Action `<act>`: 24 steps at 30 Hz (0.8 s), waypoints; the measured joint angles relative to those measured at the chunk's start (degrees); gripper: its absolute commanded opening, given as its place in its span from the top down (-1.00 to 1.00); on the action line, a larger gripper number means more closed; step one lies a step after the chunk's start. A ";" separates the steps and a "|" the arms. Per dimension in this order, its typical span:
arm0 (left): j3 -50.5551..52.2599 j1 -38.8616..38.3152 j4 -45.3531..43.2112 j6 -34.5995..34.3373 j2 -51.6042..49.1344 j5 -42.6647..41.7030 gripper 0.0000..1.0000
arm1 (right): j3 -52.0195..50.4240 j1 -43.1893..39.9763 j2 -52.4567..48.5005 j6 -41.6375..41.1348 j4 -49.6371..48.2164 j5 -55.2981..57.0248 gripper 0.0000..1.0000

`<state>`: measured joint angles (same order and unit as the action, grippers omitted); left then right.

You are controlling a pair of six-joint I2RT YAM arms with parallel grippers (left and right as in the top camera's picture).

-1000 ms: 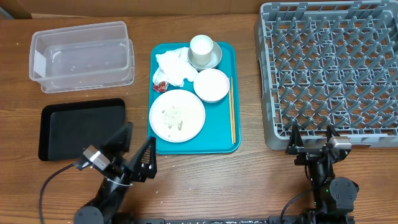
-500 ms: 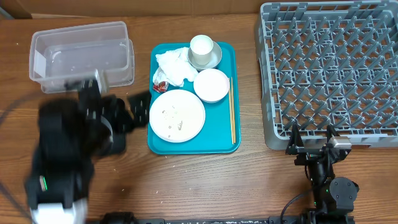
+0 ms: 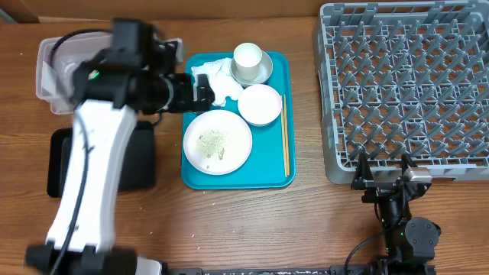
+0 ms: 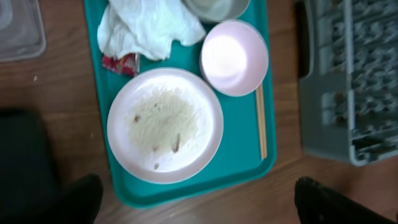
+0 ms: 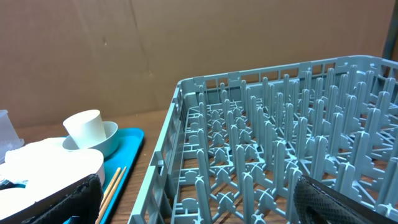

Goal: Sort waste into correct bins and load items into the dishwasher
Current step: 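Reach the left gripper to the white napkin on the teal tray and grasp it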

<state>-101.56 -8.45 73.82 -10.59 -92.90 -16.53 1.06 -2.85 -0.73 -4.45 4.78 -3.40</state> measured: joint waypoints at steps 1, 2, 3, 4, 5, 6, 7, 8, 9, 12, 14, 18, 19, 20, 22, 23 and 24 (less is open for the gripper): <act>-2.80 -1.22 2.14 -0.15 -2.82 1.97 -1.00 | 0.00 0.00 0.00 0.00 0.02 0.00 -1.00; -4.55 -1.86 3.13 -0.17 -4.76 3.04 -1.00 | 0.00 0.00 0.00 0.00 0.04 0.00 -1.00; -7.52 -2.60 4.94 -0.17 -7.85 4.46 -1.00 | 0.00 0.00 0.00 0.00 0.02 0.00 -1.00; -9.70 -3.06 5.84 -0.17 -10.56 5.68 -1.00 | 0.00 0.00 0.00 0.00 0.04 0.00 -1.00; -10.97 -3.21 6.34 -0.17 -12.24 6.40 -1.00 | 0.00 0.00 0.00 -0.04 0.00 -0.02 -1.00; -12.44 -3.26 6.40 -0.17 -14.47 7.34 -1.00 | 0.00 0.00 0.00 -0.02 0.00 0.00 -1.00; -13.57 -3.23 5.75 -0.17 -16.39 8.22 -1.00 | 0.00 0.00 0.00 -0.02 0.02 0.02 -1.00; -14.23 -3.19 4.50 -0.17 -17.99 8.85 -1.00 | 0.00 0.00 0.00 -0.02 0.02 0.02 -1.00; -14.49 -3.19 2.67 -0.17 -19.50 9.49 -1.00 | 0.00 0.00 0.00 -0.02 0.02 0.00 -0.99; -14.78 -3.19 -2.99 -0.17 -23.02 10.64 -1.00 | 0.00 0.00 0.00 -0.02 0.00 0.02 -1.00; -14.88 -3.19 -6.84 -0.17 -24.61 10.95 -1.00 | 0.00 0.00 0.00 -0.02 0.02 0.00 -1.00; -15.17 -3.19 -11.67 -1.70 -27.71 11.26 -0.81 | 0.00 0.00 0.00 0.00 0.07 0.00 -1.00; -15.21 -3.19 -12.48 -2.34 -28.59 11.28 -0.75 | 0.00 0.00 0.00 -0.02 -0.02 0.00 -1.00; -15.26 -3.19 -13.07 -2.69 -29.51 11.28 -0.74 | 0.00 0.00 0.00 -0.04 0.02 0.00 -1.00; -15.28 -3.13 -13.40 -4.11 -31.58 11.30 -0.56 | 0.00 0.00 0.00 -0.02 0.04 0.00 -1.00; -15.28 -3.04 -13.31 -4.92 -32.52 11.30 -0.42 | 0.00 0.00 0.00 -0.02 0.02 0.02 -1.00; -15.28 -2.86 -13.03 -5.88 -33.20 11.30 -0.38 | 0.00 0.00 0.02 0.00 -0.02 0.00 -1.00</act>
<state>-116.84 -11.31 60.80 -16.47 -126.10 -5.23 1.06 -2.85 -0.71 -4.45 4.75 -3.40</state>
